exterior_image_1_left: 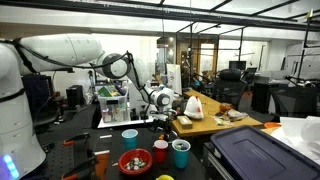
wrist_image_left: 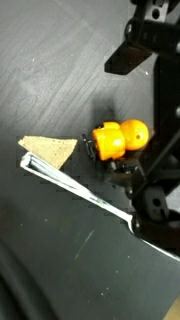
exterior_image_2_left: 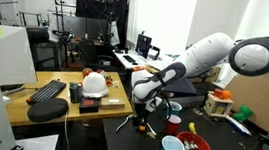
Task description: Put all the South Park toys in the green cup
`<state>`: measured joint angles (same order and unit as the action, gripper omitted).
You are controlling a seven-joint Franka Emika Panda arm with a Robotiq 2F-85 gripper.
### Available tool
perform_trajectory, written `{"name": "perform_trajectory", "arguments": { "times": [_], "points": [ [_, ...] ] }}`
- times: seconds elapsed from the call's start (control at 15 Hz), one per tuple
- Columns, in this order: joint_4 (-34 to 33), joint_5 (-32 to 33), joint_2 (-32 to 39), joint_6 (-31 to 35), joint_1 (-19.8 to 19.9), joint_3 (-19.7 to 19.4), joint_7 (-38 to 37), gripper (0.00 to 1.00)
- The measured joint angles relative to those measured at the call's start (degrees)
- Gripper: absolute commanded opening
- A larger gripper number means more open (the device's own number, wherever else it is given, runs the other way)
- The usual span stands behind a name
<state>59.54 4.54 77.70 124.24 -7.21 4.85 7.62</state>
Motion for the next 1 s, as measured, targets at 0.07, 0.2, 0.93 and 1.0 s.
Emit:
{"name": "perform_trajectory", "arguments": {
  "times": [0.07, 0.2, 0.93, 1.0],
  "points": [
    [-0.57, -0.28, 0.26, -0.52, 0.05, 0.13, 0.01, 1.00],
    [-1.58, -1.14, 0.70, -1.93, 0.29, 0.76, 0.23, 1.00],
    [-2.38, -1.57, 1.19, -3.06, 0.83, 2.22, 2.71, 1.00],
    [-2.36, -1.57, 1.28, -3.06, 0.82, 2.26, 3.30, 1.00]
  ]
}}
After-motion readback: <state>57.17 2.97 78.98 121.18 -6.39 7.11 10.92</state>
